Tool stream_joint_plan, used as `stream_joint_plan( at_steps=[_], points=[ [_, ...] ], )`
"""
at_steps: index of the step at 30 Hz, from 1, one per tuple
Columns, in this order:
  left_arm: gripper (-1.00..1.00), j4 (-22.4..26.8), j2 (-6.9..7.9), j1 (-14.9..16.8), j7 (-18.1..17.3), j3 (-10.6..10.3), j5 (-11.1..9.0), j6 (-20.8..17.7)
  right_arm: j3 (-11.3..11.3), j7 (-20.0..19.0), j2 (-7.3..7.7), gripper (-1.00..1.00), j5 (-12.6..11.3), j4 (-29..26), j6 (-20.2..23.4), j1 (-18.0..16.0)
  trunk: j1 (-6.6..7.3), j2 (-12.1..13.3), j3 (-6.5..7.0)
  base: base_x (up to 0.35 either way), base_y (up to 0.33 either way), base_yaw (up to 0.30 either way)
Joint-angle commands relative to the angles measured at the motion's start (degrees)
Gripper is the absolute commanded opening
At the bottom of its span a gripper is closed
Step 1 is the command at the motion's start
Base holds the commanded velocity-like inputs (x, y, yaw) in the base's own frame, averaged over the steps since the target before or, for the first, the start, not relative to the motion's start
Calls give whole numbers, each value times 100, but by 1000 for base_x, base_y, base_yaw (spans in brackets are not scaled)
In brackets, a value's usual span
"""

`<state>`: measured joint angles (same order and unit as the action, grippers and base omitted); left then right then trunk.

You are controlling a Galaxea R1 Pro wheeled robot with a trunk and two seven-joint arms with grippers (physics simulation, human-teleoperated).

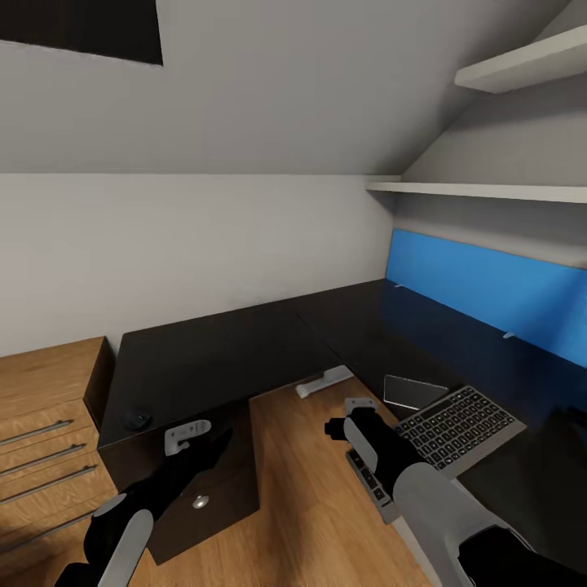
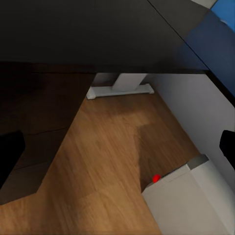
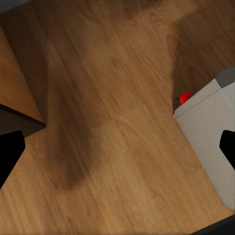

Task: In the bedroom, organize the workspace by keeping the computer under the desk, ensuring the monitor is on the desk, placing the keyboard on the desk next to the monitor, placing the mouse on the desk next to the keyboard, moving the folder from the swivel chair onto the desk next to the mouse, stacking the notebook on top of the folder with the pen on top of the notebook, and positioning the swivel chair next to the desk.

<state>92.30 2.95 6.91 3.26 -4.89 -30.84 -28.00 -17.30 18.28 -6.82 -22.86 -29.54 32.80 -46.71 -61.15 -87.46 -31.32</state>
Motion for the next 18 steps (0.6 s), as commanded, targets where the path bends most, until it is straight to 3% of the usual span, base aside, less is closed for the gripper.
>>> stream_joint_plan(
  at_steps=[1,12,13,18],
  points=[
    [100,7,4,4,34,-5,-53,-21,-37,53,5,100,-60,-8,15,-5,0,-3,-6,0,0,0],
    [100,7,6,4,34,-7,-49,-21,-60,75,2,100,-39,-324,-106,-3,0,-3,-6,0,0,0],
    [100,7,5,4,39,-11,-40,-21,-68,90,4,100,-22,-595,-142,6,22,37,12,0,0,0],
    [100,7,4,4,49,-11,-42,-21,-71,95,9,100,-11,-758,-162,12,132,237,102,0,0,0]
  ],
)
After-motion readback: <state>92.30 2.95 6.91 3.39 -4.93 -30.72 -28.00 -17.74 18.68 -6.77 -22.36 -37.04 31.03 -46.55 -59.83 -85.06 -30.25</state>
